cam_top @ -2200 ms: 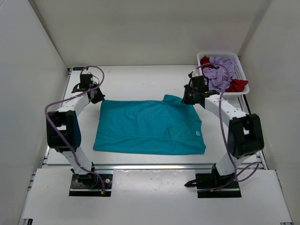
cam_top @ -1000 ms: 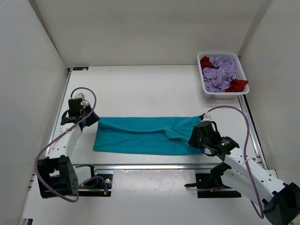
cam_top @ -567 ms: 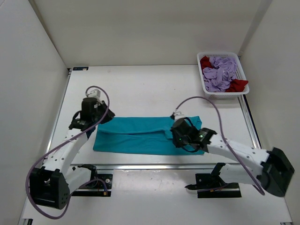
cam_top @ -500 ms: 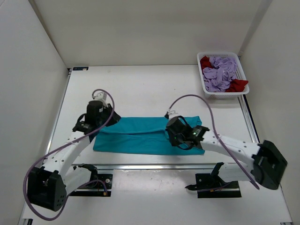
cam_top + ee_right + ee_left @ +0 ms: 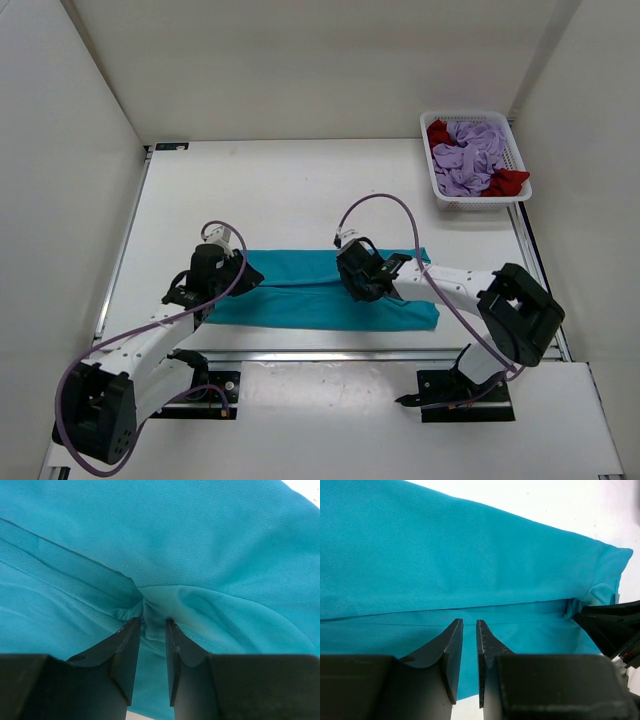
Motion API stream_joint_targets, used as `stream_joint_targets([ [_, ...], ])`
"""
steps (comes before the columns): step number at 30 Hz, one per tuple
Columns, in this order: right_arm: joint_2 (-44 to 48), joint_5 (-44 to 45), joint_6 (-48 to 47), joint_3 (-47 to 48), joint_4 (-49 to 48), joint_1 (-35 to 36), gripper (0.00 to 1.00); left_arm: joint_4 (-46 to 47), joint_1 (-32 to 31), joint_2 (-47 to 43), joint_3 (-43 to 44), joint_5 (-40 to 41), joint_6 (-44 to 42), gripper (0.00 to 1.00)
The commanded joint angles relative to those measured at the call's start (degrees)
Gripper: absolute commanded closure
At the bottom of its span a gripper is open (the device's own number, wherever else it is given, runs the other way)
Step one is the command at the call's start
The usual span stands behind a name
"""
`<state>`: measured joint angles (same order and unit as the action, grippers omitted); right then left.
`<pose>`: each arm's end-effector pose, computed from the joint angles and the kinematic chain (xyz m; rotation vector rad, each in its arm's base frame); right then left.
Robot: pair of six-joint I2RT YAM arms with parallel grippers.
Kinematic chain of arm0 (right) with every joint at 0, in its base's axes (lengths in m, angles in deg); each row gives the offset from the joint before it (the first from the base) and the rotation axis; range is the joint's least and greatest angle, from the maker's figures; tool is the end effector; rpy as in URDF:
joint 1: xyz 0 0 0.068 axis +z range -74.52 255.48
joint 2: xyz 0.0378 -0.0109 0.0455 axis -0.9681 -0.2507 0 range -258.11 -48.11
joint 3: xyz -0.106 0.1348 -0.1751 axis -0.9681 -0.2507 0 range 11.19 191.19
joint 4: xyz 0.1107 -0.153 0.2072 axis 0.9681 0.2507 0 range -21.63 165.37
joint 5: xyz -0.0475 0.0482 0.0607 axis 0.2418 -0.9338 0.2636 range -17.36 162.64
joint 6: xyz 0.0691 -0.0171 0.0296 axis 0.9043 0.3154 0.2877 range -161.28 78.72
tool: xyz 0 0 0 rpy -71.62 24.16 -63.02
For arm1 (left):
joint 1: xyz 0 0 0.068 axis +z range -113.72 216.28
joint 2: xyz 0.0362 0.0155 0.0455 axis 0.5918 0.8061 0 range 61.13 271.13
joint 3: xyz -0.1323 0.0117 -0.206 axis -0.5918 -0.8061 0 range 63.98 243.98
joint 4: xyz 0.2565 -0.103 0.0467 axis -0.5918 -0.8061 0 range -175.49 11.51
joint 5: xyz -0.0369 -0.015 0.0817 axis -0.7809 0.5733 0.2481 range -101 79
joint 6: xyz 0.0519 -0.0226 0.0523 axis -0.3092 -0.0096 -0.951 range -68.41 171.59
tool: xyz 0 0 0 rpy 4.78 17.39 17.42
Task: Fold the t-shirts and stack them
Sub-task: Fold the other side of the tshirt into a rectangle
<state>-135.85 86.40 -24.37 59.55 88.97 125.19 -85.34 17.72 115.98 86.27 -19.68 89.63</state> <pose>0.2206 0.2359 0.1075 -0.6467 2.4920 0.1196 0.2314 -0.0883 0.1256 -0.3137 2.3240 -0.6817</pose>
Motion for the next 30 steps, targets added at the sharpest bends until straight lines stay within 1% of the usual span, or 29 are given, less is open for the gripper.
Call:
stream_joint_targets([
  [1, 0.47, -0.48, -0.56, 0.6, -2.67, -0.93, 0.74, 3.51, 0.46, -0.8, -0.57, -1.68, 0.28, 0.72],
  [3, 0.56, -1.01, -0.82, 0.42, -2.93, -0.68, 0.75, 3.43, 0.37, 0.08, -0.32, -1.68, 0.54, 0.72],
  [5, 0.56, -1.19, -0.39, 0.33, -2.76, -0.94, 0.71, 4.12, 0.11, 0.52, -0.48, -1.6, 0.11, 0.72],
  [8, 1.61, -1.8, -0.56, -0.98, -2.32, -0.94, 0.71, 4.3, 0.81, 0.7, -0.57, -1.68, 0.19, 0.72],
  [9, 2.22, -2.41, -0.21, -1.25, -2.14, -1.11, 0.75, 4.39, 1.16, 0.96, -0.57, -2.29, -0.24, 0.72],
  [11, 3.37, -3.38, -0.12, -1.86, -2.76, -1.37, 0.79, 4.13, 1.87, 0.96, -0.92, -2.21, -0.16, 0.72],
  [14, 6.09, -4.61, 0.5, -4.32, -3.63, -2.16, 0.81, 4.13, 1.17, 0.61, -0.14, -1.77, 0.45, 0.72],
  [16, 6.01, -5.58, 0.41, -4.76, -3.29, -3.48, 0.86, 4.3, 0.82, 0.26, -0.31, -1.51, 0.71, 0.72],
  [17, 6.27, -5.15, 0.41, -4.5, -3.11, -3.31, 0.92, 4.39, 0.9, 0.17, -0.05, -1.77, 0.8, 0.72],
  [18, 6.27, -5.06, 0.84, -4.07, -2.5, -3.22, 0.95, 3.78, 0.81, 0.08, -0.05, -1.77, 0.63, 0.72],
  [19, 6.79, -4.45, 0.59, -3.63, -2.41, -2.96, 0.96, 3.86, 0.73, -0.27, 0.04, -1.6, 0.72, 0.72],
  [22, 8.55, -6.36, 0.58, -2.22, -0.92, -2.6, 1.0, 3.43, 0.9, -0.45, 0.74, -2.21, 0.72, 0.72],
  [23, 8.99, -6.64, 0.84, -1.35, -0.65, -2.6, 1.0, 3.42, 0.9, -0.62, 1.09, -2.21, 0.8, 0.71],
  [26, 9.35, -9.88, 1.81, 0.93, 2.77, -2.34, 1.0, 2.37, 1.34, -0.53, 2.67, -3.0, 0.46, 0.72],
  [28, 9.0, -12.43, 2.16, 2.87, 6.8, -2.34, 1.0, 2.11, 1.52, -0.19, 3.2, -3.53, 0.1, 0.71],
  [30, 7.68, -12.88, 2.6, 4.11, 9.09, -1.9, 1.0, 2.11, 2.04, -0.09, 4.17, -4.58, 0.45, 0.71],
])
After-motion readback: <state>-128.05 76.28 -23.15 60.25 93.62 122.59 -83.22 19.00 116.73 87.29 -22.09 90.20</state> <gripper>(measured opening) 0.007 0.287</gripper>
